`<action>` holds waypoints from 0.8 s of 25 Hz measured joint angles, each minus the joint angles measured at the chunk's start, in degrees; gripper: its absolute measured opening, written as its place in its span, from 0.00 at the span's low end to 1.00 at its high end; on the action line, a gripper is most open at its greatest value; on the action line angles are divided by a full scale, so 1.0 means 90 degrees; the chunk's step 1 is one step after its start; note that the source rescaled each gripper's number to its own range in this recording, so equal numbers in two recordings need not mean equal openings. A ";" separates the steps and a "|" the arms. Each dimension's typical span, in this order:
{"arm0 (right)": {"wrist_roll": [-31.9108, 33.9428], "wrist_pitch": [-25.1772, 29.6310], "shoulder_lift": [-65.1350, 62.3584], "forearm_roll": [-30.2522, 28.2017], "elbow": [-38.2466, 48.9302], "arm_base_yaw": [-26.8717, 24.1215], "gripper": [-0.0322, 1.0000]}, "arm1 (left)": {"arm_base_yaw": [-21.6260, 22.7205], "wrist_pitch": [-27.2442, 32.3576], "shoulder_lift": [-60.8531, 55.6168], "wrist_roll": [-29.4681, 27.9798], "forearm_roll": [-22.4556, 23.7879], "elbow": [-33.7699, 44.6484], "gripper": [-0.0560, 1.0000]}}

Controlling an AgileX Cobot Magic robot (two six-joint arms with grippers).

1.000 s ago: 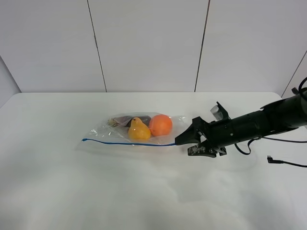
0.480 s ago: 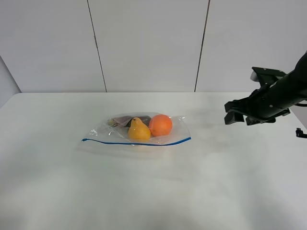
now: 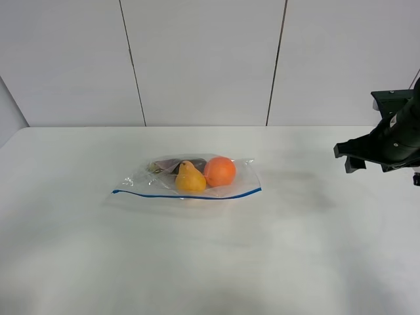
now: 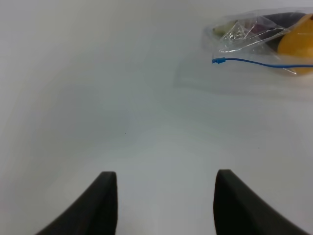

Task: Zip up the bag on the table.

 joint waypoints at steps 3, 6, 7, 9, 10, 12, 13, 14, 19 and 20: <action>-0.0028 0.0054 -0.0056 0.0110 0.0000 0.0000 1.00 | 0.0000 0.0000 0.0000 0.0000 0.0000 0.0000 0.77; -0.0198 0.0124 -0.0290 0.0284 0.0000 0.0000 1.00 | 0.0000 0.0000 0.0000 0.0000 0.0000 0.0000 0.77; -0.0222 0.0133 -0.0386 0.0319 0.0000 0.0000 1.00 | 0.0000 0.0000 0.0000 0.0000 0.0000 0.0000 0.77; -0.0258 0.0173 -0.0661 0.0332 0.0000 0.0000 1.00 | 0.0000 0.0000 0.0000 0.0000 0.0000 0.0000 0.77; -0.0265 0.0198 -0.0814 0.0338 0.0000 0.0000 1.00 | 0.0000 0.0000 0.0000 0.0000 0.0000 0.0000 0.77; -0.0265 0.0303 -0.1113 0.0352 0.0000 0.0000 1.00 | 0.0000 0.0000 0.0000 0.0000 0.0000 0.0000 0.77; -0.0265 0.0367 -0.1296 0.0358 0.0000 0.0000 1.00 | 0.0000 0.0000 0.0000 0.0000 0.0000 0.0000 0.77; -0.0273 0.0439 -0.1456 0.0365 0.0000 0.0000 1.00 | 0.0000 0.0000 0.0000 0.0000 0.0000 0.0000 0.77; -0.0285 0.0740 -0.2632 0.0502 0.0020 0.0000 1.00 | 0.0000 -0.0002 0.0000 0.0000 0.0000 0.0000 0.77; -0.0285 0.0756 -0.2930 0.0523 0.0067 0.0000 1.00 | 0.0000 -0.0002 0.0000 0.0000 0.0000 0.0000 0.77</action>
